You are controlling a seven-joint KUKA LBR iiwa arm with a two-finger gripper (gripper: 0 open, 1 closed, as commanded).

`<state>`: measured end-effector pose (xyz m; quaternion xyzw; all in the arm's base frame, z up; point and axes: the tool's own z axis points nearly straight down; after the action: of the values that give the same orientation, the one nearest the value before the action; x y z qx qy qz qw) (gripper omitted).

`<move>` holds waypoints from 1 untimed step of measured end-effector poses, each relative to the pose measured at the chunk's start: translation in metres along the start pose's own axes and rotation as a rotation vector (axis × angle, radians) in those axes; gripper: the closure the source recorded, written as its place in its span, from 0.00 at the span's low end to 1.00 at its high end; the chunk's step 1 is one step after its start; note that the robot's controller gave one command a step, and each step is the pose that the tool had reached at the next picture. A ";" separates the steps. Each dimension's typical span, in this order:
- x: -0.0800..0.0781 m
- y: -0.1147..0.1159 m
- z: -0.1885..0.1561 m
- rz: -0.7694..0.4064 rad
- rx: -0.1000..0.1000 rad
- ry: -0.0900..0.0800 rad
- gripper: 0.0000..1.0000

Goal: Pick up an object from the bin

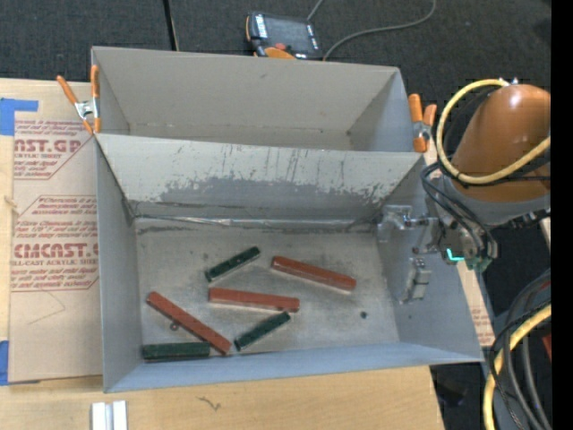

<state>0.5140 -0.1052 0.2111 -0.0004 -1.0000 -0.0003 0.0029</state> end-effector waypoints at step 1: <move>-0.006 0.051 0.145 -0.186 -0.001 -0.005 0.00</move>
Offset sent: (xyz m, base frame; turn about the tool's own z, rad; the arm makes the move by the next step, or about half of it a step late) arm 0.0061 0.0491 -0.1411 -0.1845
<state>0.5196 -0.0540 0.0664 0.0923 -0.9957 -0.0011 0.0005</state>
